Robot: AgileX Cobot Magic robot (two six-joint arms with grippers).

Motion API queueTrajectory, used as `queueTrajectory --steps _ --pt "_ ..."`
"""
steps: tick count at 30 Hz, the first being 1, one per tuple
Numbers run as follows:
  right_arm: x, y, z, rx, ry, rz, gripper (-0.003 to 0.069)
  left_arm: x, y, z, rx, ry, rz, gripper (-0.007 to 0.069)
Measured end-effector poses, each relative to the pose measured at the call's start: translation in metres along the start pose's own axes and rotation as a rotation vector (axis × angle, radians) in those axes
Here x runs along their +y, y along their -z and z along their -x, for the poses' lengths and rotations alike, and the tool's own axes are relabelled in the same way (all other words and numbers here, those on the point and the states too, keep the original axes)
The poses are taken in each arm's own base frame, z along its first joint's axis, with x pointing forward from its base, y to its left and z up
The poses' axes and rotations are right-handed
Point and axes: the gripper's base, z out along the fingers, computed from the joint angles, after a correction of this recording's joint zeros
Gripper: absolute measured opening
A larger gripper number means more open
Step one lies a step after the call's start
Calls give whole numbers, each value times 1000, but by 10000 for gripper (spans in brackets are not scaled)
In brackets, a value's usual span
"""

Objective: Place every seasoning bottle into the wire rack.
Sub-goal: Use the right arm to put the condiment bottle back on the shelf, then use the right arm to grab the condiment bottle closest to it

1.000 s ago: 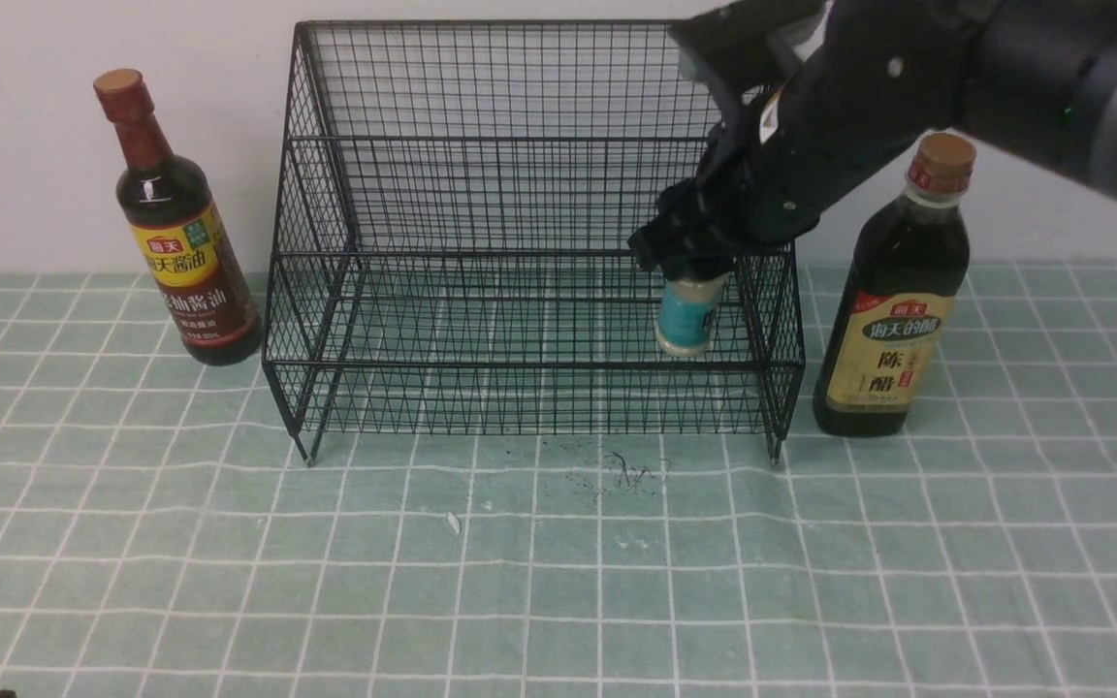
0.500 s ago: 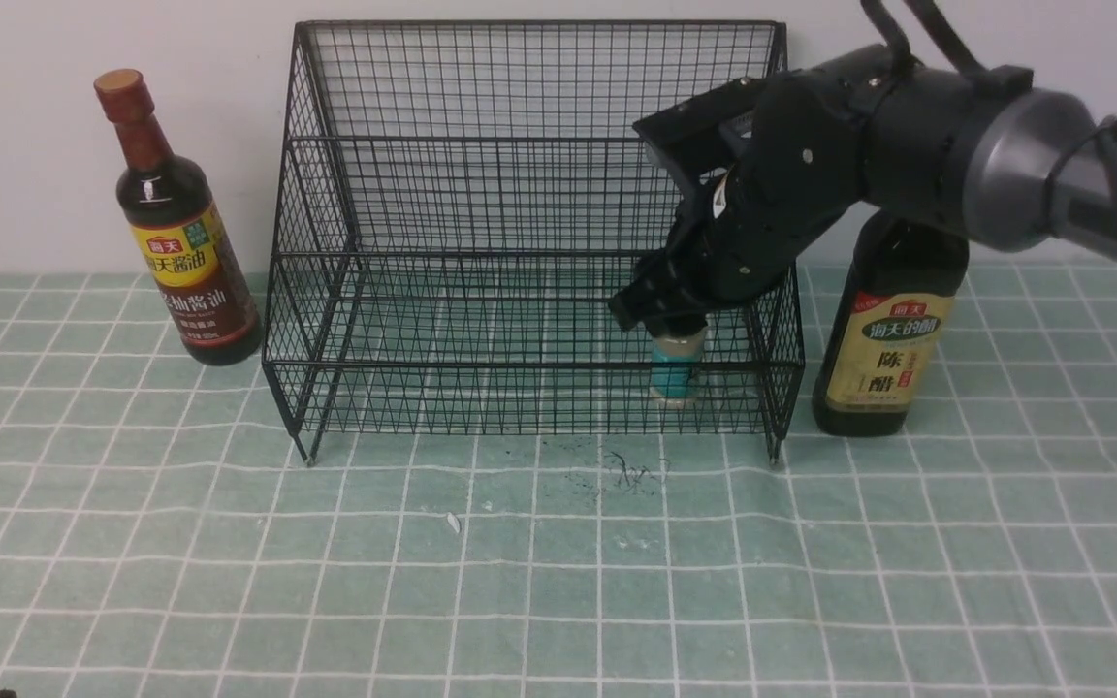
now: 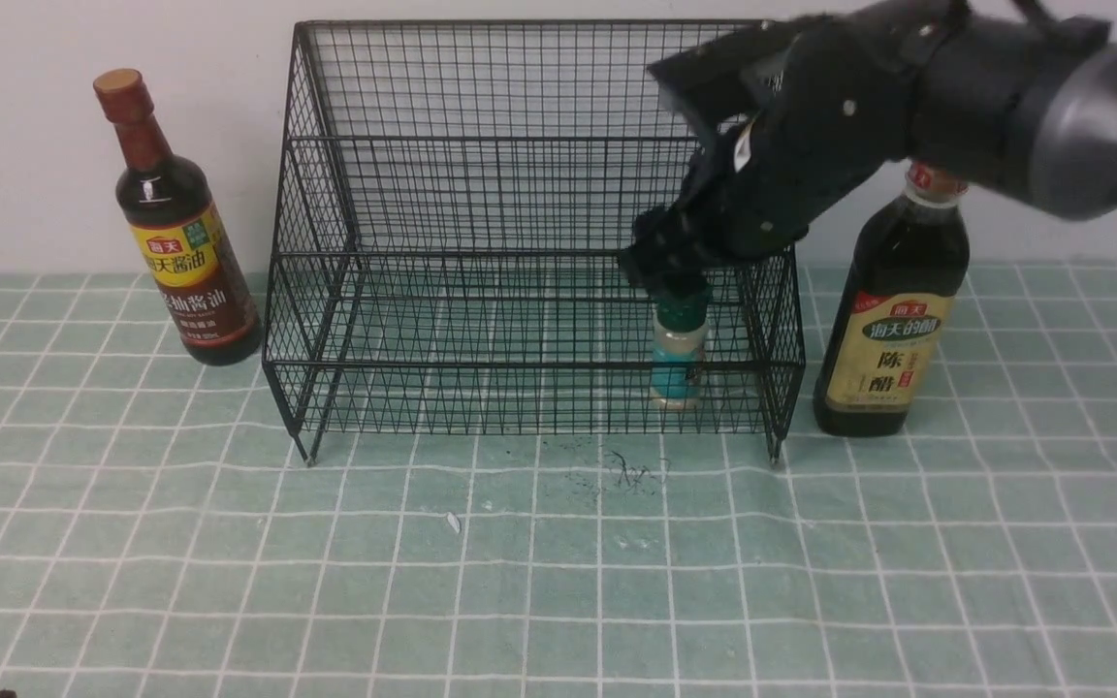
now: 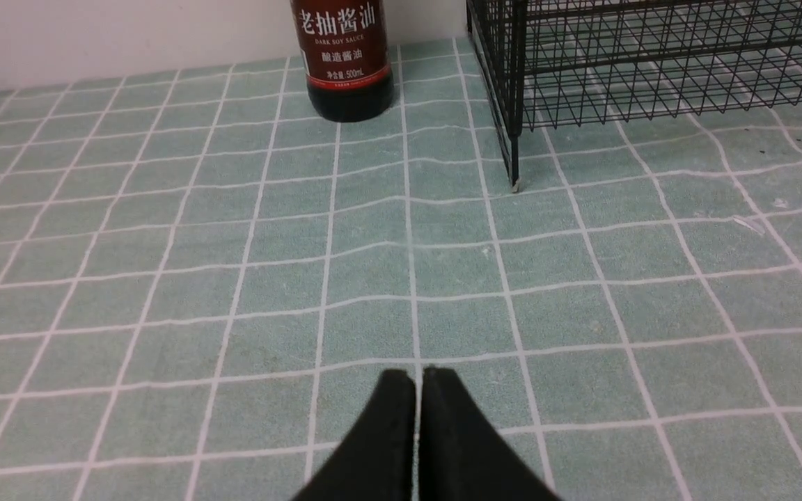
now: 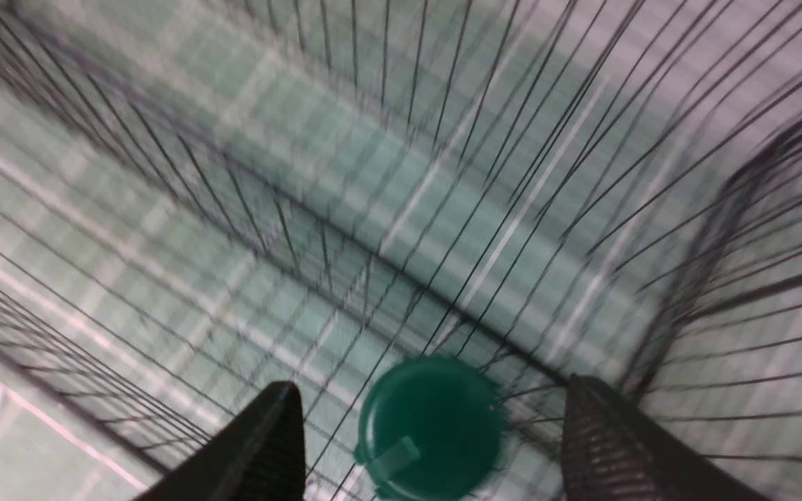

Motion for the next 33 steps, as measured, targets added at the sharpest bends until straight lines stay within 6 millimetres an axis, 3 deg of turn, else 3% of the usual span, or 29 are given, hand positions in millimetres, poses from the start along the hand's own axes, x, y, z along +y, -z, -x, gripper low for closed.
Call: queueTrajectory --steps 1,5,6,7,9,11,13,14,18,26,33 --pt "0 3 1 -8 2 -3 456 0 0 0 0 0 0 -6" --pt "-11 85 14 -154 32 -82 458 0 0 0 0 0 0 -6" --pt "-12 91 14 -164 26 -88 458 0 0 0 0 0 0 -6" --pt "-19 111 15 -198 8 -127 460 0 0 0 0 0 0 -6" --pt "-34 130 14 -229 -50 -187 462 0 0 0 0 0 0 -6" --pt "-54 136 9 -209 -126 -249 462 0 0 0 0 0 0 -6" --pt "-73 133 1 -148 -202 -291 462 0 0 0 0 0 0 -6" --pt "-73 133 1 -144 -204 -290 462 0 0 0 0 0 0 -6" --pt "-98 111 -12 -34 -319 -260 462 0 0 0 0 0 0 -6" --pt "-104 83 -15 9 -344 -199 462 0 0 0 0 0 0 -6" --pt "-109 44 -23 98 -323 -205 462 0 0 0 0 0 0 -6"
